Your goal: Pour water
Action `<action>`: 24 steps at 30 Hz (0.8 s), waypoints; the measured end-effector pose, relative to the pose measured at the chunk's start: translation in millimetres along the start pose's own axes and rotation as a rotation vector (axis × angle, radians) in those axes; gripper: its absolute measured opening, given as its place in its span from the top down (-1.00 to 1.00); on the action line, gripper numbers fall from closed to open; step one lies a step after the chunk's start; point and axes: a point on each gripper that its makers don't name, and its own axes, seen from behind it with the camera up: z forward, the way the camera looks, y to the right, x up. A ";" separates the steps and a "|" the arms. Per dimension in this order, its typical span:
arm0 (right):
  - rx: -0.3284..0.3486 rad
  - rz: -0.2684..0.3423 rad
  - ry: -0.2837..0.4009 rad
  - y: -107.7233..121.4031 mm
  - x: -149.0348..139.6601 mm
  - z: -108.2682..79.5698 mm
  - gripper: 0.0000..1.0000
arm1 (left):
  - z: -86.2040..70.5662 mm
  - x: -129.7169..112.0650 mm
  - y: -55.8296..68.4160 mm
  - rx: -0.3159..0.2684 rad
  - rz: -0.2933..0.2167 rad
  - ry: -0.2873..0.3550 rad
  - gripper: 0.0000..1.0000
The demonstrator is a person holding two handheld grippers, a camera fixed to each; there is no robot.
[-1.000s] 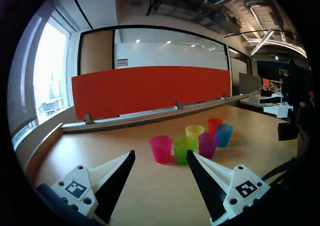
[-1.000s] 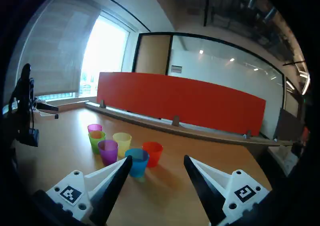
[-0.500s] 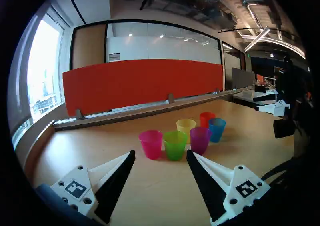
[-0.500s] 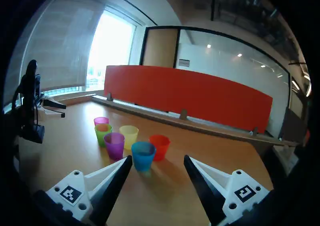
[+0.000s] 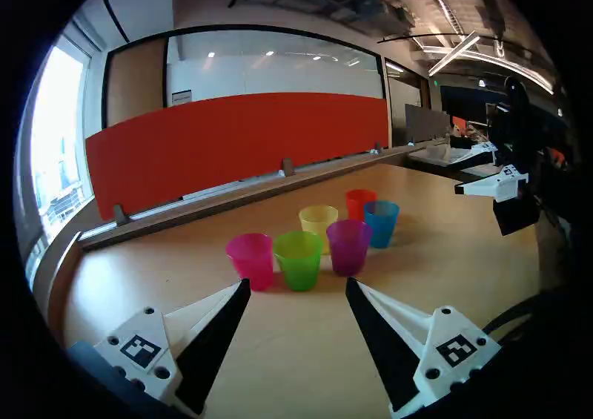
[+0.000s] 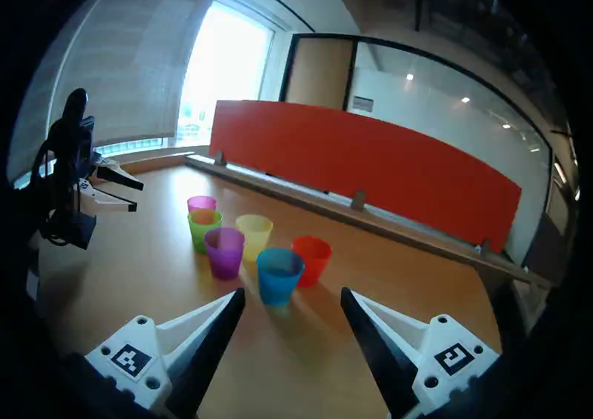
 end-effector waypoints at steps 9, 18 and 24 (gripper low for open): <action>0.059 -0.040 -0.048 -8.2 -6.1 16.8 -1.00 | 28.1 -3.6 16.7 -0.073 0.031 -0.066 -0.91; 0.087 -0.042 -0.074 -5.7 -7.2 36.3 -1.00 | 58.1 -9.6 20.3 -0.105 0.052 -0.130 -0.91; 0.100 -0.042 -0.083 -2.8 -7.2 45.7 -1.00 | 78.0 -14.7 11.7 -0.085 0.052 -0.167 -0.92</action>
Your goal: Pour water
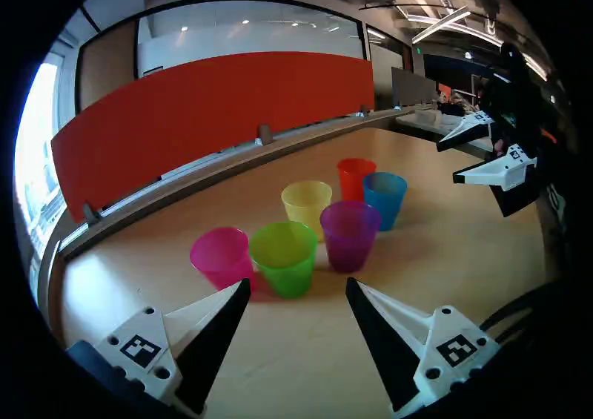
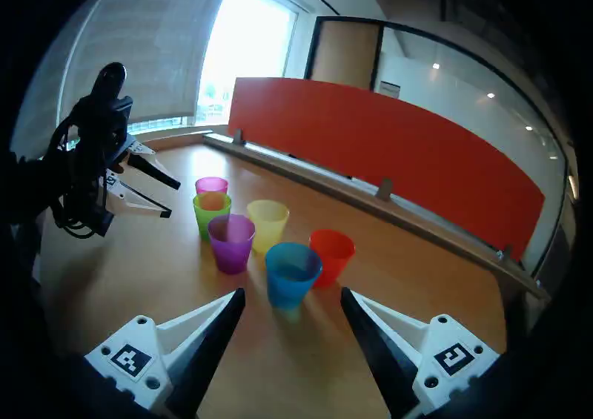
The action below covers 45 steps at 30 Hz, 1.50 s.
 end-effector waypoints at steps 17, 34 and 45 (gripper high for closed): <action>0.011 -0.023 -0.029 9.4 -7.4 15.7 -1.00 | 37.6 -3.8 -8.3 -0.042 -0.029 -0.062 -0.91; 0.021 -0.032 -0.036 12.3 -9.8 28.2 -1.00 | 64.1 0.9 -17.4 -0.039 -0.020 -0.070 -0.92; 0.019 -0.035 -0.037 14.9 -10.0 31.0 -1.00 | 73.9 2.6 -17.4 -0.039 -0.009 -0.068 -0.91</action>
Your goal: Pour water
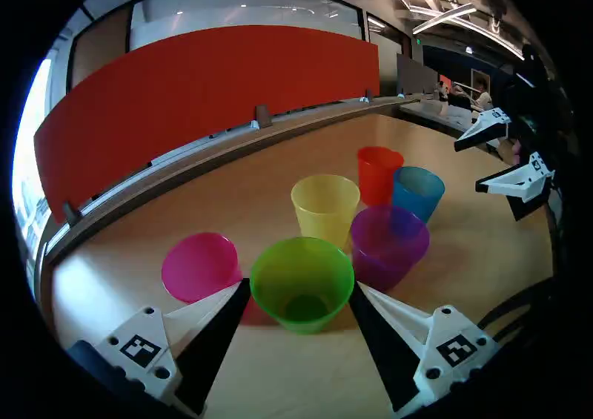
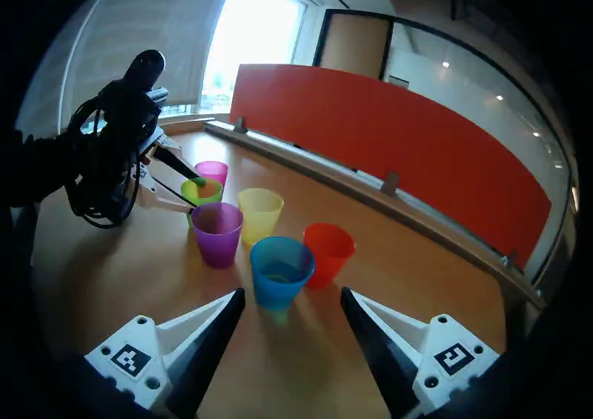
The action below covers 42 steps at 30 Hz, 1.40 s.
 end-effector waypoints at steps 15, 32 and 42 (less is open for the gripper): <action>-0.002 -0.005 0.005 2.3 0.3 -0.4 -1.00 | 0.6 0.8 1.7 0.002 0.017 0.017 -0.76; 0.008 -0.009 0.006 -2.5 4.9 5.8 -1.00 | -26.4 13.5 3.1 0.020 0.012 0.078 -0.76; 0.019 -0.017 -0.019 -5.4 0.0 16.4 -1.00 | -58.8 26.2 4.1 0.025 -0.031 0.149 -0.75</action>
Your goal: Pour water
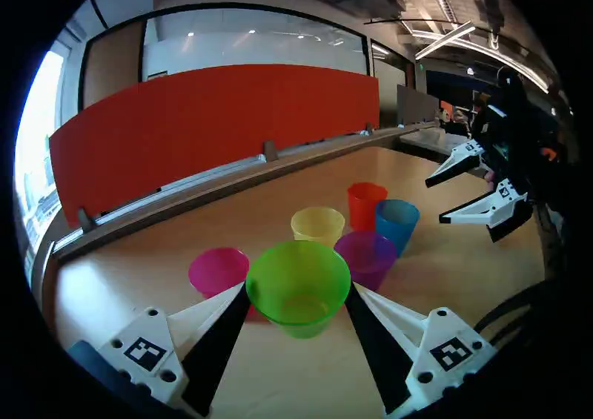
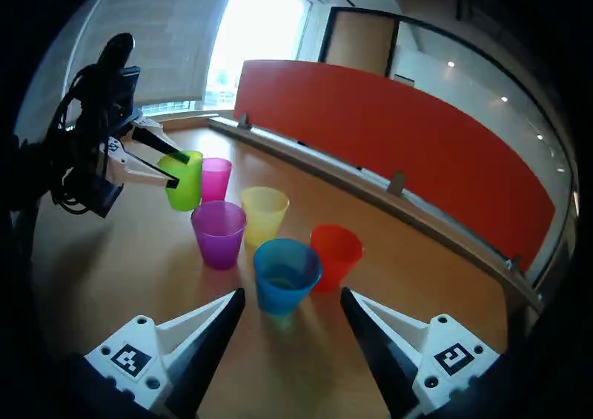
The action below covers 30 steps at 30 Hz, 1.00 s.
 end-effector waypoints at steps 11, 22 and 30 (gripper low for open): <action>0.010 0.000 -0.033 -1.4 -7.9 21.1 -1.00 | -34.2 10.2 4.1 0.006 -0.030 0.041 -0.76; 0.019 0.023 -0.068 1.5 -17.8 43.7 -1.00 | -58.7 5.7 5.2 0.017 -0.022 0.049 -0.76; 0.032 0.027 -0.086 -0.4 -22.3 55.9 -1.00 | -67.2 5.5 6.8 0.017 -0.020 0.055 -0.75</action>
